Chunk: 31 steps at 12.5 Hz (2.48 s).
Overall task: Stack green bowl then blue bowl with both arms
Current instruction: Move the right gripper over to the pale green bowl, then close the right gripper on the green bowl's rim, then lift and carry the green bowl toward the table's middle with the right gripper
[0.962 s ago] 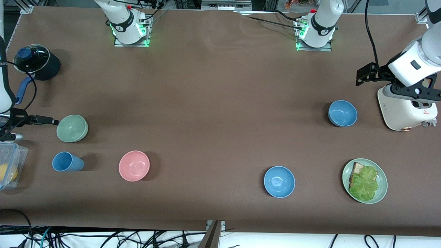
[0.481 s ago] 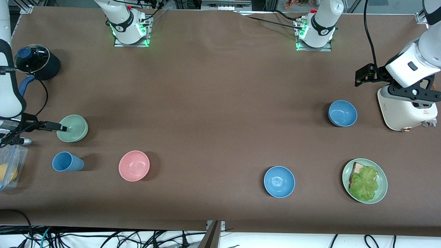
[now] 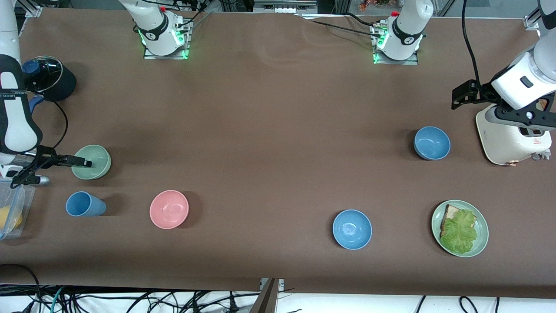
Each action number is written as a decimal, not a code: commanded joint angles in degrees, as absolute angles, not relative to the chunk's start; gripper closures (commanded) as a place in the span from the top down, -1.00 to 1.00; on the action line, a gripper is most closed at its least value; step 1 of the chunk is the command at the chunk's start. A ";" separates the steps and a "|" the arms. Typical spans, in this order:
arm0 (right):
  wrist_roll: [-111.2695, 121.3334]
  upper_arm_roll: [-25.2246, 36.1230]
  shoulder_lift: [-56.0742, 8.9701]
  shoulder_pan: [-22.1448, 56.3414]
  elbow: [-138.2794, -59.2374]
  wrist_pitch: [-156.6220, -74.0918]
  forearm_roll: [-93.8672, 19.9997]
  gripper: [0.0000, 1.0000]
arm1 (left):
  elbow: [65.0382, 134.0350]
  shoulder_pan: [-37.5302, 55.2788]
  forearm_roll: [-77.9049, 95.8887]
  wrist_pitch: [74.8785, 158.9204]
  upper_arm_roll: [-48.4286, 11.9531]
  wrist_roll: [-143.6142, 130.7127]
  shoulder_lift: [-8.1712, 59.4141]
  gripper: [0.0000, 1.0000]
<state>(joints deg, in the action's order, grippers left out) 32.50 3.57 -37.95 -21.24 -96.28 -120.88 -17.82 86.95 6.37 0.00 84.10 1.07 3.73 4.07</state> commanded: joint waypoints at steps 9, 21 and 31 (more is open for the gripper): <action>36.30 1.94 -36.13 -21.62 -96.33 -118.74 -19.16 -1.00 | 83.67 5.19 -1.76 82.44 0.70 4.04 4.31 1.00; 8.91 -3.78 -25.67 -9.34 -93.16 -108.90 -18.46 -1.00 | 83.59 5.71 -3.78 82.79 0.18 3.43 8.09 1.00; -25.54 -3.87 -30.40 17.73 -92.90 -121.36 -19.25 -1.00 | 83.50 5.19 -3.60 84.20 0.62 3.34 8.44 1.00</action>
